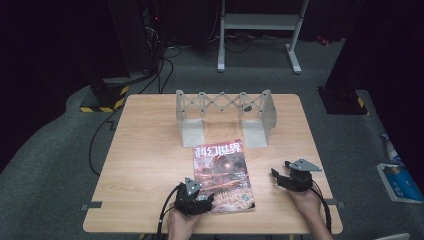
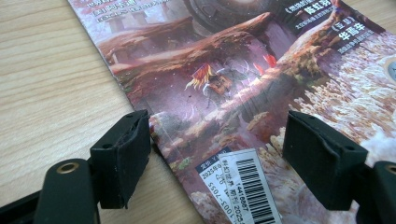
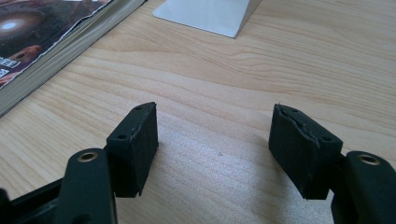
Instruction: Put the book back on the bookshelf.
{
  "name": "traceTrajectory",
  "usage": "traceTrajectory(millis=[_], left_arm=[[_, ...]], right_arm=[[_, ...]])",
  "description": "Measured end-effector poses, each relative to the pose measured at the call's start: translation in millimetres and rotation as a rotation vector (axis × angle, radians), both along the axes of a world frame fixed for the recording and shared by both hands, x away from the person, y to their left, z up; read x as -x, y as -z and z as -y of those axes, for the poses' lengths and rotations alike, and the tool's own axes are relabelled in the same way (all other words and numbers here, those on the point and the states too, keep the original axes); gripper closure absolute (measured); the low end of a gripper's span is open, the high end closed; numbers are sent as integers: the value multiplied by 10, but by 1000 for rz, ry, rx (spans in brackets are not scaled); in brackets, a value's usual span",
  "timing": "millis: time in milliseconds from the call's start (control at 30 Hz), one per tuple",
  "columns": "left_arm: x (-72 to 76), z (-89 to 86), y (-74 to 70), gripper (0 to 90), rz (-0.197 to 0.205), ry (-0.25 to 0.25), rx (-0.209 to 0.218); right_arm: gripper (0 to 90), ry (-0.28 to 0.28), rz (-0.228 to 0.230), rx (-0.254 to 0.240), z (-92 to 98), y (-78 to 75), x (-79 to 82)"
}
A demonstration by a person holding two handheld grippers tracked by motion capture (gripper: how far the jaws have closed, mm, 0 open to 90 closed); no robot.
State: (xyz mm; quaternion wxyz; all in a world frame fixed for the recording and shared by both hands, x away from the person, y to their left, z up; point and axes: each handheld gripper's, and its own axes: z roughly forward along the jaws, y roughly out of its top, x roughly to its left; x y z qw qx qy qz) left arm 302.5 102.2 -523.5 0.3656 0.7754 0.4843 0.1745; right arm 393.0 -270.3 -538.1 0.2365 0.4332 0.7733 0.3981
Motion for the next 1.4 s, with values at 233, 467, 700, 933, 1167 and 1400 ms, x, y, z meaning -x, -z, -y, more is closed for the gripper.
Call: traceTrajectory(millis=[233,467,700,933,1167,1400], left_arm=[[-38,19,-10,237,-13,30,-1],[-41,28,-9,238,-12,48,2],[-91,-35,-28,264,-21,38,57],[-265,-104,-88,266,3,-9,76],[-488,-148,-107,270,24,-42,67],[-697,-128,-71,285,20,-57,67]], right_arm=[[330,0,0,0,0,0,0],[330,0,-1,-1,0,0,-1],[330,0,-1,-1,0,0,-2],[330,-3,0,0,2,0,-5],[353,-20,-3,1,7,-5,-7],[356,-36,-26,13,13,-34,-16]])
